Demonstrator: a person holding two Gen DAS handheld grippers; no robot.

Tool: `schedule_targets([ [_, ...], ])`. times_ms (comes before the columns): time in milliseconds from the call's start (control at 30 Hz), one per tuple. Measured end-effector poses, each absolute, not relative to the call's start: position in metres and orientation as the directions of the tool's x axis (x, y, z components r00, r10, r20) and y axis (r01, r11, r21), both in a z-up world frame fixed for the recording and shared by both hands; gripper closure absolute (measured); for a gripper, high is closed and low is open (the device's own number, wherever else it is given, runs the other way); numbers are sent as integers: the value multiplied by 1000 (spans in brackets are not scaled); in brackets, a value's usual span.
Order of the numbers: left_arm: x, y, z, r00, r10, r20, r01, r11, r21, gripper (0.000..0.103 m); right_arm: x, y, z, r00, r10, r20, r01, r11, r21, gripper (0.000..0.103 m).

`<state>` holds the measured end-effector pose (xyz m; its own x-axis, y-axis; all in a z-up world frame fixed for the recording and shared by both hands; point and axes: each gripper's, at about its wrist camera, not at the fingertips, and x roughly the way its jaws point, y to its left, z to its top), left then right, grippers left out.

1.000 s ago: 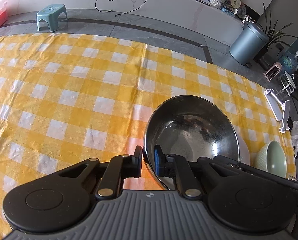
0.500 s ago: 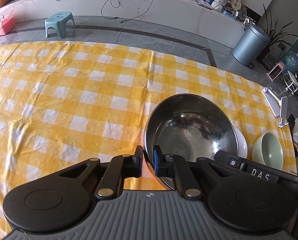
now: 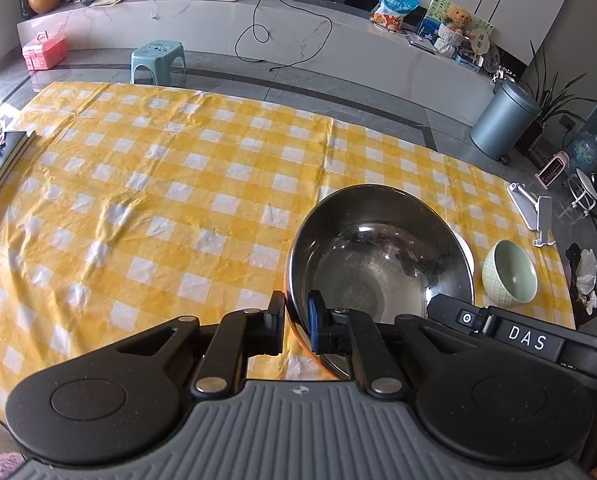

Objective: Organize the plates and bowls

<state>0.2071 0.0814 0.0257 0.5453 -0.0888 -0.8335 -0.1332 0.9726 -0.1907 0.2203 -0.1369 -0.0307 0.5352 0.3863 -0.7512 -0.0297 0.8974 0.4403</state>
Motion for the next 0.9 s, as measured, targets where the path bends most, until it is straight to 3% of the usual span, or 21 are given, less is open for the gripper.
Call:
schedule_targets([
  [433, 118, 102, 26, 576, -152, -803, -174, 937, -303, 91, 117, -135, -15, 619, 376, -690, -44, 893, 448, 91],
  [900, 87, 116, -4, 550, -180, -816, -225, 908, -352, 90, 87, -125, -44, 565, 360, -743, -30, 908, 417, 93],
])
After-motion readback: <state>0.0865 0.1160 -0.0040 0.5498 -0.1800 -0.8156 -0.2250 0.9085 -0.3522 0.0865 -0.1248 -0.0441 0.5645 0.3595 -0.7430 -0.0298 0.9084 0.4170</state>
